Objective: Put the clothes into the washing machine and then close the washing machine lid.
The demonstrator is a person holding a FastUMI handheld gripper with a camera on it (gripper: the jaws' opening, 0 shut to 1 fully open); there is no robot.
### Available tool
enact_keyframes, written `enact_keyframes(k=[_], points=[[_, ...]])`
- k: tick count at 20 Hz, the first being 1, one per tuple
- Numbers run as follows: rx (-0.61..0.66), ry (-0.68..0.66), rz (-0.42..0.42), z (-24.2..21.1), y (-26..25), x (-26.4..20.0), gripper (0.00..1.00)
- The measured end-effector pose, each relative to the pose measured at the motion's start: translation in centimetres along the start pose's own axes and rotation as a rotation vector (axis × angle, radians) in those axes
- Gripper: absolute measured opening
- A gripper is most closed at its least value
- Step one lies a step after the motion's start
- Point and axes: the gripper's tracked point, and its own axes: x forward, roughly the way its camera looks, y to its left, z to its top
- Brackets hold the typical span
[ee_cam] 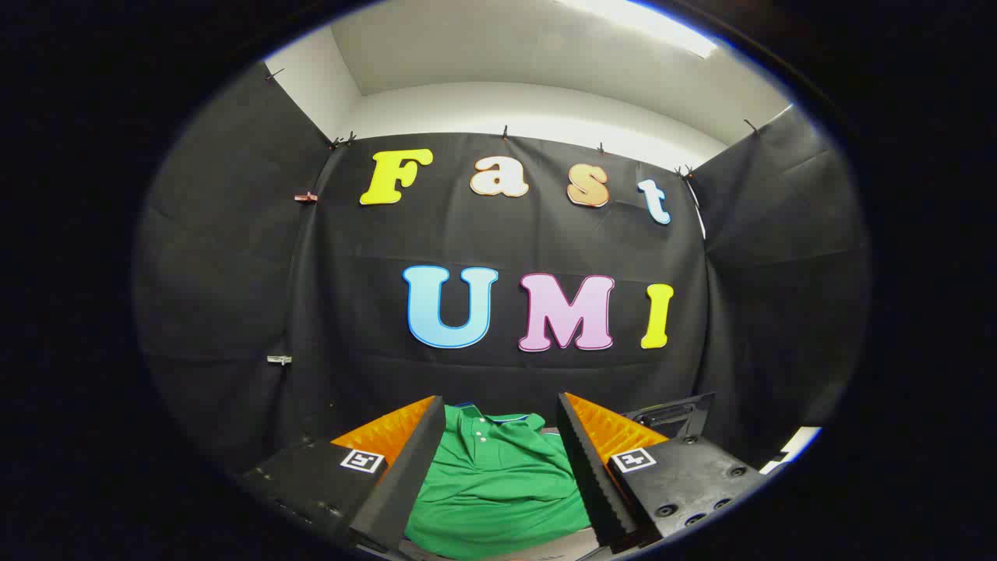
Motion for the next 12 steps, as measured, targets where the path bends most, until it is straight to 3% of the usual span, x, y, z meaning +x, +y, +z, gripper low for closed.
enact_keyframes(k=[12], points=[[-0.037, 0.006, 0.005, -0.55, -0.14, -0.19, 0.90]])
